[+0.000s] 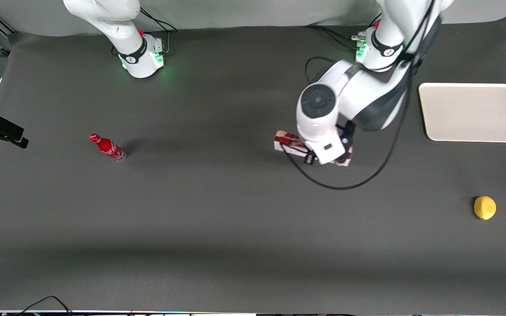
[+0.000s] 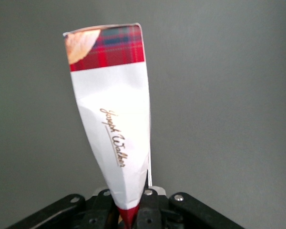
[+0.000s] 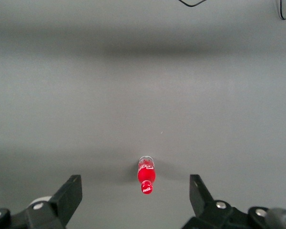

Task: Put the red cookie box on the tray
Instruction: 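Lift the cookie box with the left gripper toward the cream tray, then lower the held cookie box onto the tray's edge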

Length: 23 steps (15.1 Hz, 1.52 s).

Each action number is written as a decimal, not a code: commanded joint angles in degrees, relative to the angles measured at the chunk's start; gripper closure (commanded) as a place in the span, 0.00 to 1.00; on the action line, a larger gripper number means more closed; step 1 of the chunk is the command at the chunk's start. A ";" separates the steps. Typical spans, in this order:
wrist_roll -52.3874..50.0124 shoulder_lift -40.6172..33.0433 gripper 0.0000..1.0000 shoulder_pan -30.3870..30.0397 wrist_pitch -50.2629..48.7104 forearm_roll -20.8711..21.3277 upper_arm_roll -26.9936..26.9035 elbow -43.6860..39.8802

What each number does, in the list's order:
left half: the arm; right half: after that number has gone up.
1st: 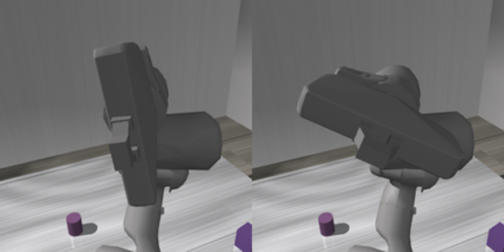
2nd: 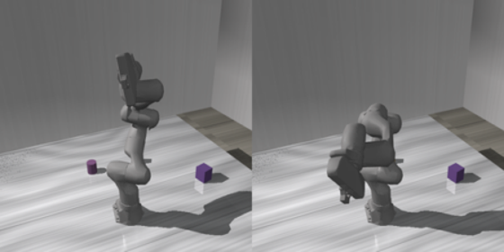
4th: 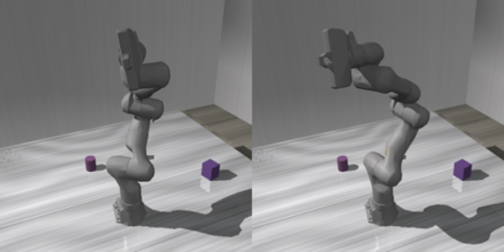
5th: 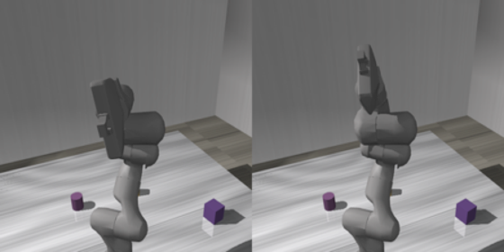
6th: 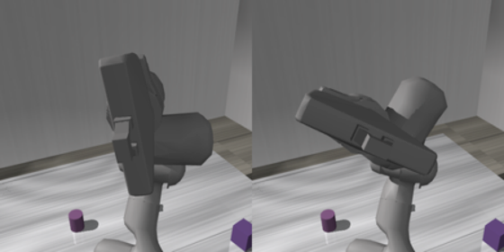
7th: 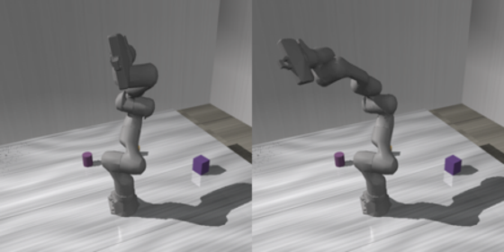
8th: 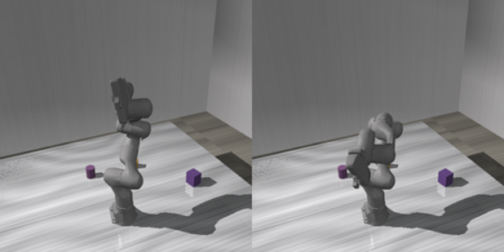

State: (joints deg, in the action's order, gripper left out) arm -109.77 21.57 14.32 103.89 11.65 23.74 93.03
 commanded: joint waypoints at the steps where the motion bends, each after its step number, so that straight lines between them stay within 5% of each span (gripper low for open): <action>1: 14.63 -5.29 1.00 0.45 -12.81 -3.64 -2.64 -6.19; 5: 39.49 -16.37 1.00 0.18 -24.76 -7.26 -11.41 -6.37; 12: 78.16 -25.43 1.00 0.10 -37.00 -5.16 -29.07 -7.95; 18: 112.89 -26.41 1.00 -1.22 -31.67 0.91 -47.26 -2.70; 23: 128.20 -27.73 1.00 -2.01 -15.51 3.46 -59.39 11.35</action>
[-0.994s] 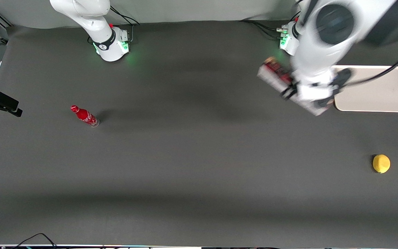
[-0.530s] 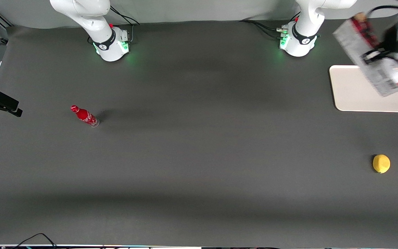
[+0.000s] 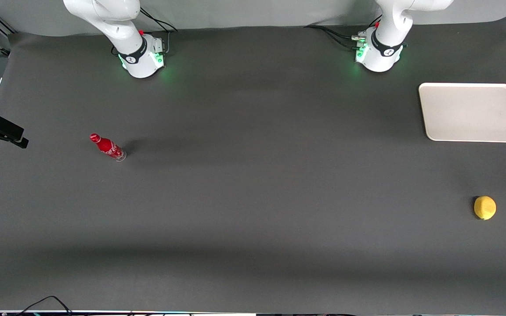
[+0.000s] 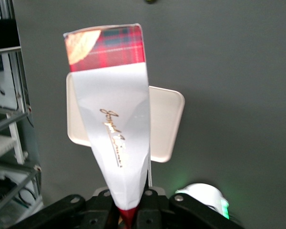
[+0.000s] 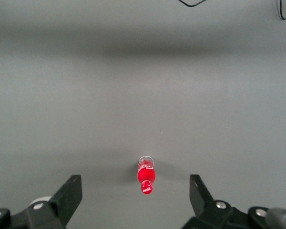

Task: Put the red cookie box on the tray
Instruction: 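Lower the held cookie box onto the tray's edge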

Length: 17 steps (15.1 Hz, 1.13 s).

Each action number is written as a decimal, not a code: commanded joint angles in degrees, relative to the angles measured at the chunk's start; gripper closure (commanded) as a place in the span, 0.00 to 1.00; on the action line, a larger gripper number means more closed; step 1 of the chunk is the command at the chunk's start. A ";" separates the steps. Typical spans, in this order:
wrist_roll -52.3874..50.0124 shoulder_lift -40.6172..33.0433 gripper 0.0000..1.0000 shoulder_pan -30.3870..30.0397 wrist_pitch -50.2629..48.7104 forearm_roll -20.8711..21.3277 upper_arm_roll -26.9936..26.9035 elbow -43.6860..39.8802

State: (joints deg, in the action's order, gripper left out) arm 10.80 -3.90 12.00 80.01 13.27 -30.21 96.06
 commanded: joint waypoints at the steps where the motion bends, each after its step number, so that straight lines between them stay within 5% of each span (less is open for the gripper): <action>1: 10.36 -2.25 1.00 0.22 12.15 1.85 -8.08 11.31; 7: 23.47 -0.42 1.00 -0.22 41.42 2.03 -24.52 30.30; 13: 32.69 7.48 1.00 -3.20 57.34 0.45 -29.11 36.21; 17: 45.58 16.79 1.00 -5.05 60.96 -15.15 -29.03 35.78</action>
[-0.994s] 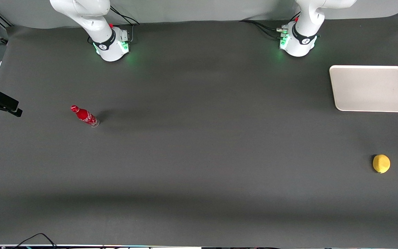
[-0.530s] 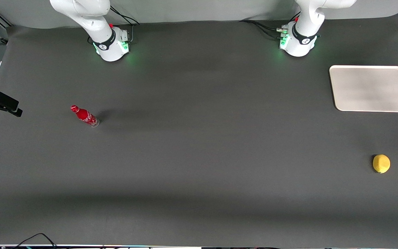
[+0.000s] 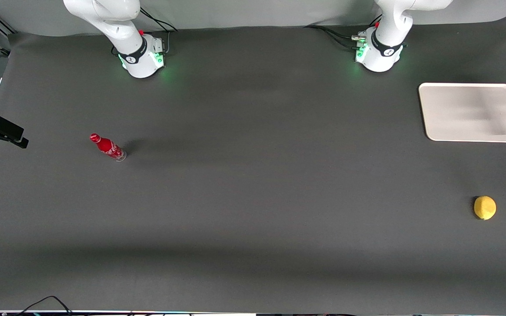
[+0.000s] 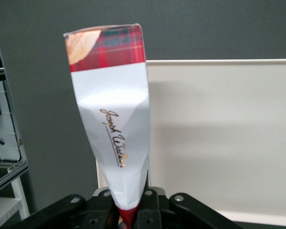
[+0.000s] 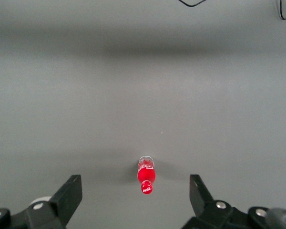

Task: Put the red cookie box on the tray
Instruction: 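Lower the held cookie box onto the tray's edge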

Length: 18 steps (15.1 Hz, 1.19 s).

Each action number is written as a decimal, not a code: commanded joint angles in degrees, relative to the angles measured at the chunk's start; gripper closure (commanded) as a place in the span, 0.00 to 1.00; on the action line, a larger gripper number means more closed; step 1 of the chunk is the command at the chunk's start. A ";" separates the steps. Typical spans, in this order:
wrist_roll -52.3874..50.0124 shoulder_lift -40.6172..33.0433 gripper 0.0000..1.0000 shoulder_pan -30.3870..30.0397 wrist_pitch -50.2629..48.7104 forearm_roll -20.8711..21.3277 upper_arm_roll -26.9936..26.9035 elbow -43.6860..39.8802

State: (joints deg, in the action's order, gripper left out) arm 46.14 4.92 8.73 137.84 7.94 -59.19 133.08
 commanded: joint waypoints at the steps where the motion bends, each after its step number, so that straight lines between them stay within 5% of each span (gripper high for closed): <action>1: 14.11 10.27 1.00 -1.96 3.49 -14.74 -0.05 -1.42; 4: 22.92 16.42 1.00 -2.05 4.72 -25.23 -0.05 -2.21; 12: 38.13 26.45 1.00 -5.13 4.99 -40.53 1.09 -6.17; 13: 38.49 26.98 0.75 -5.04 4.99 -41.33 1.27 -6.08; 14: 38.59 26.99 0.29 -5.04 4.99 -41.34 1.53 -6.08; 15: 38.76 26.99 0.00 -5.04 4.81 -41.34 1.62 -6.16; 18: 40.78 26.73 0.00 -5.04 3.68 -41.60 1.62 -7.04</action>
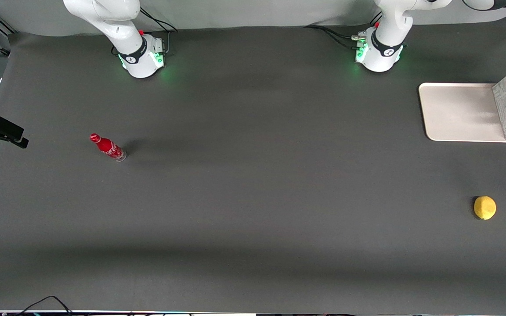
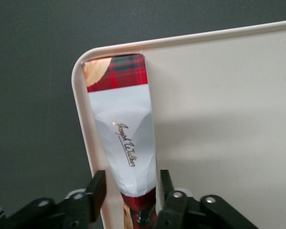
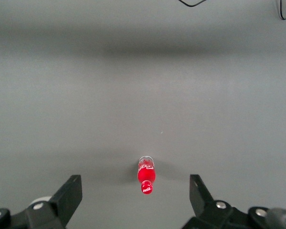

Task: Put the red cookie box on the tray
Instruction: 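Open the left gripper to release the box on the tray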

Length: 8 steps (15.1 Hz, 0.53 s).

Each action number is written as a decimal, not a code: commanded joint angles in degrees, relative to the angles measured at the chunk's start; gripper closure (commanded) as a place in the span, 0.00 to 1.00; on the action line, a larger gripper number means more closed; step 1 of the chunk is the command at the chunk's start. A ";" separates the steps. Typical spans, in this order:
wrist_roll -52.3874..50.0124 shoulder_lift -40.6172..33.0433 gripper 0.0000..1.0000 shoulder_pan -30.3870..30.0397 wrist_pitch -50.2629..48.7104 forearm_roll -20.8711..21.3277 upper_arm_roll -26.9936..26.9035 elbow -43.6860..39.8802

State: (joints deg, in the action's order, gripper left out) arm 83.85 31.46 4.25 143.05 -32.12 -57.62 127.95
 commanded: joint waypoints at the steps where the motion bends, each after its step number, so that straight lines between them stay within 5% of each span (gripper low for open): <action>1: 2.90 -0.26 0.00 -0.21 -2.51 -1.54 -0.03 -2.61; 8: -7.79 -2.81 0.00 0.23 -36.83 0.91 -6.27 -25.78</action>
State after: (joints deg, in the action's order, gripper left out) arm 83.24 30.47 4.39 119.93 -32.80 -61.26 112.60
